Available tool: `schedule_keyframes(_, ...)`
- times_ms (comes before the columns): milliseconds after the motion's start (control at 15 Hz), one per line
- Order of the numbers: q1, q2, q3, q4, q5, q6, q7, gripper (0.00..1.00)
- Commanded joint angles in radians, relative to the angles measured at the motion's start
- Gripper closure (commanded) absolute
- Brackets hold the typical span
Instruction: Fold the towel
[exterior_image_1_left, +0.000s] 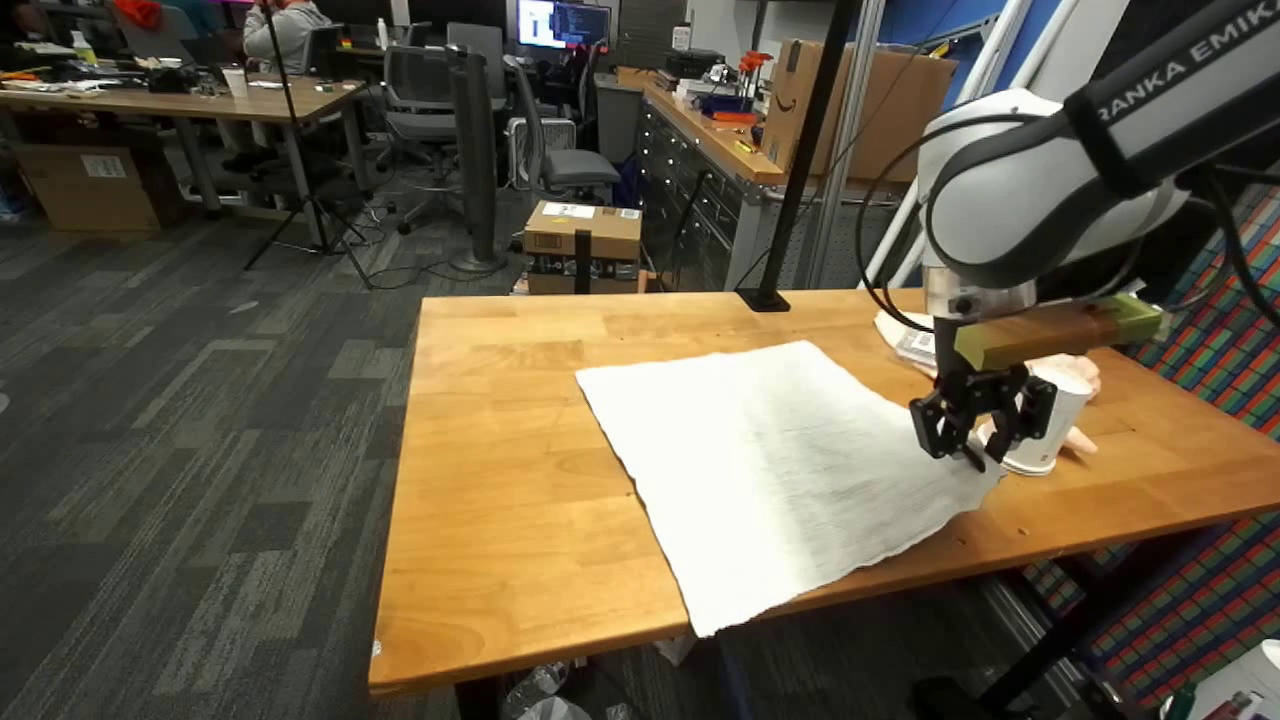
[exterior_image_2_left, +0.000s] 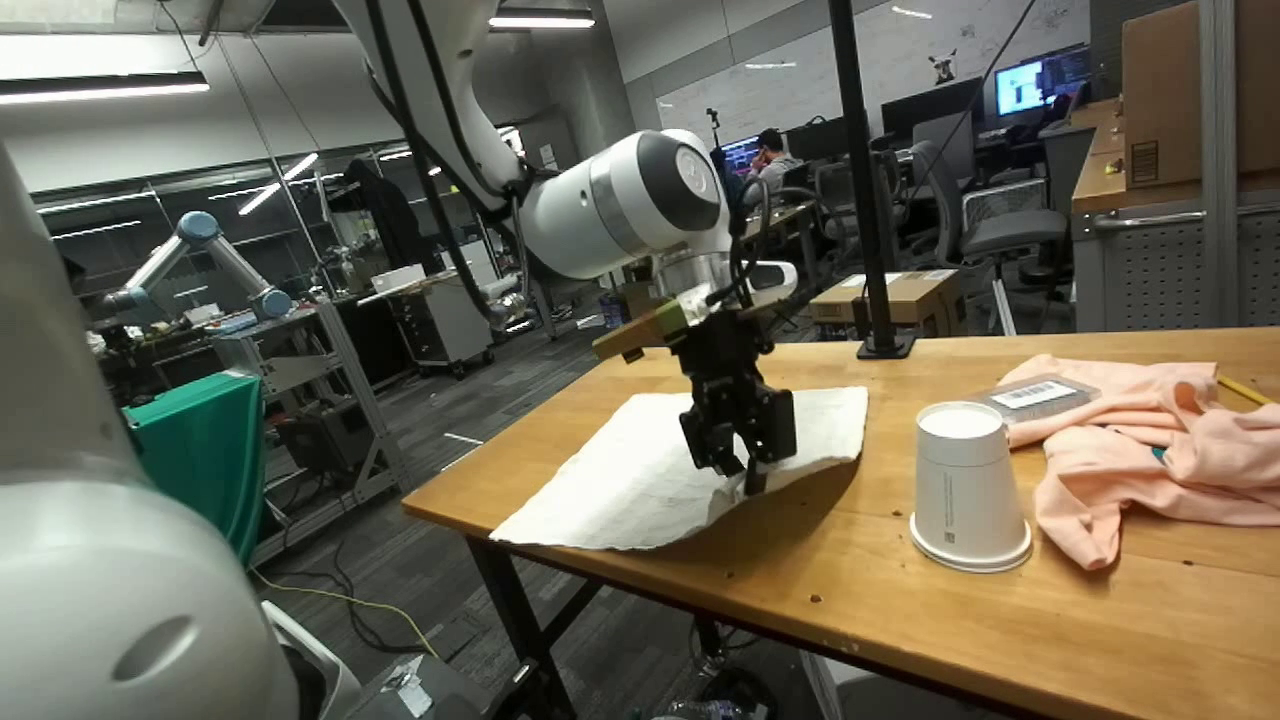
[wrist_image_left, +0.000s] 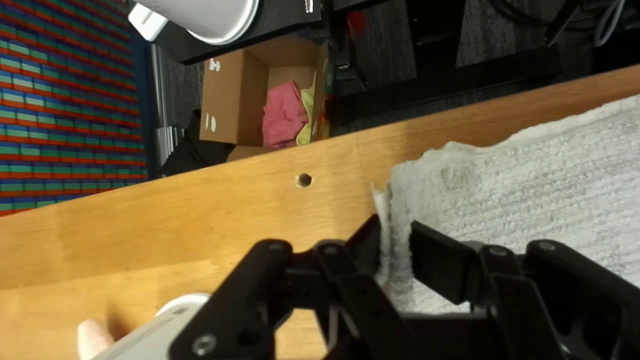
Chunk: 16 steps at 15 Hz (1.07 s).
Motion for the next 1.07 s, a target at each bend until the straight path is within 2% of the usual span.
schedule_keyframes(0,0.05,-0.015,0.064,0.123,-0.036,-0.16,0.073,0.93)
schedule_keyframes(267,0.102,0.068,0.131,0.298,-0.026,-0.279,0.094,0.93)
schedule_keyframes(467,0.14,0.155,0.159,0.422,-0.018,-0.324,0.091,0.93)
schedule_keyframes(1000,0.235,0.422,0.157,0.793,0.018,-0.337,0.058,0.93)
